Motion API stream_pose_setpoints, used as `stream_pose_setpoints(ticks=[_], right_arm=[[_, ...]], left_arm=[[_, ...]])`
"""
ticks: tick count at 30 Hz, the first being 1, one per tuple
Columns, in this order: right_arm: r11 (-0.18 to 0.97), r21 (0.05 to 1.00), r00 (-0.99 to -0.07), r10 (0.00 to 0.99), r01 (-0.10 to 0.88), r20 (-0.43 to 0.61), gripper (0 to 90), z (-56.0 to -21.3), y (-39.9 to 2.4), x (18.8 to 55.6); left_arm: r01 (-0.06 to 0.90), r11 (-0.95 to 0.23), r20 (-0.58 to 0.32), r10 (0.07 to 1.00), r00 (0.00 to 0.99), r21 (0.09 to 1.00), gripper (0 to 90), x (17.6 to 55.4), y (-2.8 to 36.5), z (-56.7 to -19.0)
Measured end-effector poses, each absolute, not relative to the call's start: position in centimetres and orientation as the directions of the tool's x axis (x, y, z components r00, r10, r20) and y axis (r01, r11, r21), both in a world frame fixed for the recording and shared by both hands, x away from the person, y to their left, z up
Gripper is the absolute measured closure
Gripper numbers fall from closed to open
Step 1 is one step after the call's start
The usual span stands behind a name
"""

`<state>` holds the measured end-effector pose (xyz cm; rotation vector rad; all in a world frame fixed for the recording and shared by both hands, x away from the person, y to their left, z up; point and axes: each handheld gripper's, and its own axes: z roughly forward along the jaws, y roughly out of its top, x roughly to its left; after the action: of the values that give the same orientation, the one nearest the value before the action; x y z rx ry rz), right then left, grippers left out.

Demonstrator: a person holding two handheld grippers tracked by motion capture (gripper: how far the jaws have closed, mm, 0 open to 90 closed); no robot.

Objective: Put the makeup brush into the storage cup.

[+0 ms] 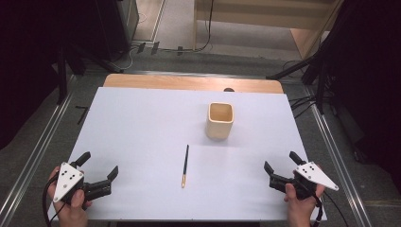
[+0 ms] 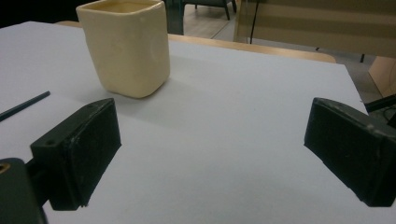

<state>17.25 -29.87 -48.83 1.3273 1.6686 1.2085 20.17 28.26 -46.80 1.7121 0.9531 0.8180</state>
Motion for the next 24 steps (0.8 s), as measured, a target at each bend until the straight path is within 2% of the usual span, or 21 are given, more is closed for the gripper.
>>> stream_pose_setpoints(ticks=[15, 24], right_arm=[[0.052, 0.939, -0.254, 0.967, 0.34, 0.038, 4.5, -48.9, -29.7, 17.1], [0.073, 0.935, -0.274, 0.961, 0.346, 0.026, 4.5, -49.1, -28.8, 17.5]], left_arm=[[0.24, -0.236, 0.078, 0.846, 0.527, 0.941, 1.7, 20.3, 25.9, -45.9], [0.295, -0.284, 0.074, 0.823, 0.563, 0.912, 1.8, 21.4, 23.8, -44.8]])
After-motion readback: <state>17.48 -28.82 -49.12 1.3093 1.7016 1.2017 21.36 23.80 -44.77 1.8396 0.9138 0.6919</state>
